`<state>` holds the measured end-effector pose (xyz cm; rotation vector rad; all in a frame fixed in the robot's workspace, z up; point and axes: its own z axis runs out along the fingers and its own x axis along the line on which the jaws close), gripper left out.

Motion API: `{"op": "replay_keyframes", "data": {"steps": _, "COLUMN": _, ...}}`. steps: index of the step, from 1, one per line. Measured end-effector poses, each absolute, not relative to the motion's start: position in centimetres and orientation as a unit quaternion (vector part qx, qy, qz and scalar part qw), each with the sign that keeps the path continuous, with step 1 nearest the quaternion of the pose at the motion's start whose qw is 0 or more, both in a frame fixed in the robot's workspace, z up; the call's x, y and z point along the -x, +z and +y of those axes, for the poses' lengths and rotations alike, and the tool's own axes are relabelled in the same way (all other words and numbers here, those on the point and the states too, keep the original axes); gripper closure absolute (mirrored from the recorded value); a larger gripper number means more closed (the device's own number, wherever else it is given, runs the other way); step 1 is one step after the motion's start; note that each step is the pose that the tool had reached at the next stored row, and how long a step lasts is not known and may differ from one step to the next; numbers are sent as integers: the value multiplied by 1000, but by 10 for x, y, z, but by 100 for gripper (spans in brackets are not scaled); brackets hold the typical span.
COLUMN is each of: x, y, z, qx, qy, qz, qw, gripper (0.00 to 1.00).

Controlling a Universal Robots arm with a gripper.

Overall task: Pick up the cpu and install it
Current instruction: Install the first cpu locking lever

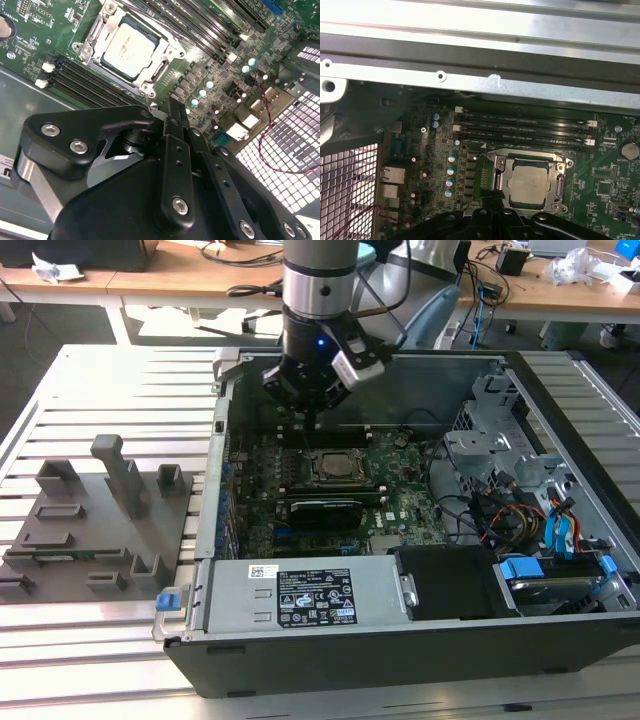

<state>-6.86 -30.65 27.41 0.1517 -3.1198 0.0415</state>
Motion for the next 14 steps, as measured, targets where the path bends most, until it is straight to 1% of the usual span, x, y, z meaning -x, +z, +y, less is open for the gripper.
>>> {"op": "replay_keyframes", "data": {"steps": 14, "x": 88, "y": 274, "z": -304, "qx": -49, "qy": 13, "qz": -999, "qw": 9, "gripper": 89}}
